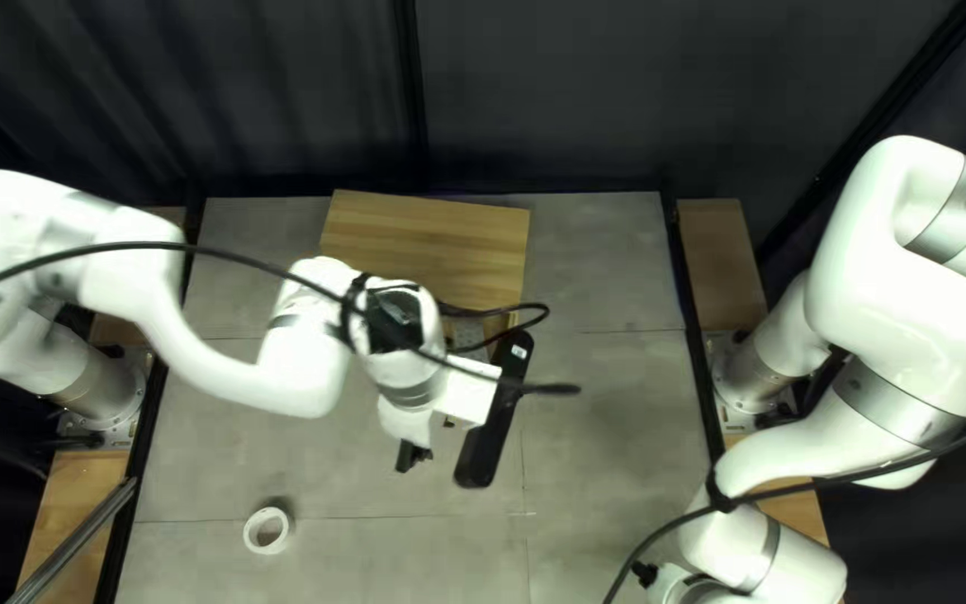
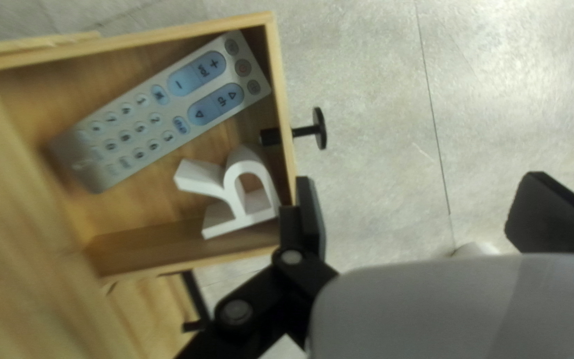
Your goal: Open drawers and place objects into drawer and close
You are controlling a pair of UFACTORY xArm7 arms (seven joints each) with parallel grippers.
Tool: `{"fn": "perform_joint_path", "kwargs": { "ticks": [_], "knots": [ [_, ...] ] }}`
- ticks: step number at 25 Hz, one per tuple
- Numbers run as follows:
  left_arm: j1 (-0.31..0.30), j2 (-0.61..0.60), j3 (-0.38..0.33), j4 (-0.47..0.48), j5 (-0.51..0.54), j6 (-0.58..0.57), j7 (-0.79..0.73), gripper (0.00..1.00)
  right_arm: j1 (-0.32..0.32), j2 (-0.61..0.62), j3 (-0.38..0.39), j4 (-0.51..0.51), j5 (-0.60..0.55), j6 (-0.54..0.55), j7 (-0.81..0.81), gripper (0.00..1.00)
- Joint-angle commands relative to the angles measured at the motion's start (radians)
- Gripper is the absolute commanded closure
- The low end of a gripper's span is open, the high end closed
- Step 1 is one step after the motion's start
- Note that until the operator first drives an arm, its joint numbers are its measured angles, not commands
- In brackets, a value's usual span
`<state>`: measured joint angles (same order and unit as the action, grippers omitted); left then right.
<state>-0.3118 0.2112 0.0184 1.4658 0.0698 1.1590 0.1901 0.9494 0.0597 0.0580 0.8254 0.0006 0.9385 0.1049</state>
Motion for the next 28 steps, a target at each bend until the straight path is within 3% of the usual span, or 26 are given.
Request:
{"fn": "perform_joint_path", "kwargs": {
  "ticks": [1,8,12,28],
  "knots": [
    [-0.034,-0.092,-0.038,-0.135,0.033,-0.084,0.09,0.0,0.0,0.0,0.0,0.0,0.0,0.0,0.0,0.0],
    [-0.109,-0.274,-0.115,-0.378,-0.011,-0.201,0.23,0.0,0.0,0.0,0.0,0.0,0.0,0.0,0.0,0.0],
    [-0.134,-0.373,-0.114,-0.488,-0.079,-0.249,0.329,0.0,0.0,0.0,0.0,0.0,0.0,0.0,0.0,0.0],
    [-0.134,-0.373,-0.114,-0.488,-0.079,-0.249,0.329,0.0,0.0,0.0,0.0,0.0,0.0,0.0,0.0,0.0]
  ]
}}
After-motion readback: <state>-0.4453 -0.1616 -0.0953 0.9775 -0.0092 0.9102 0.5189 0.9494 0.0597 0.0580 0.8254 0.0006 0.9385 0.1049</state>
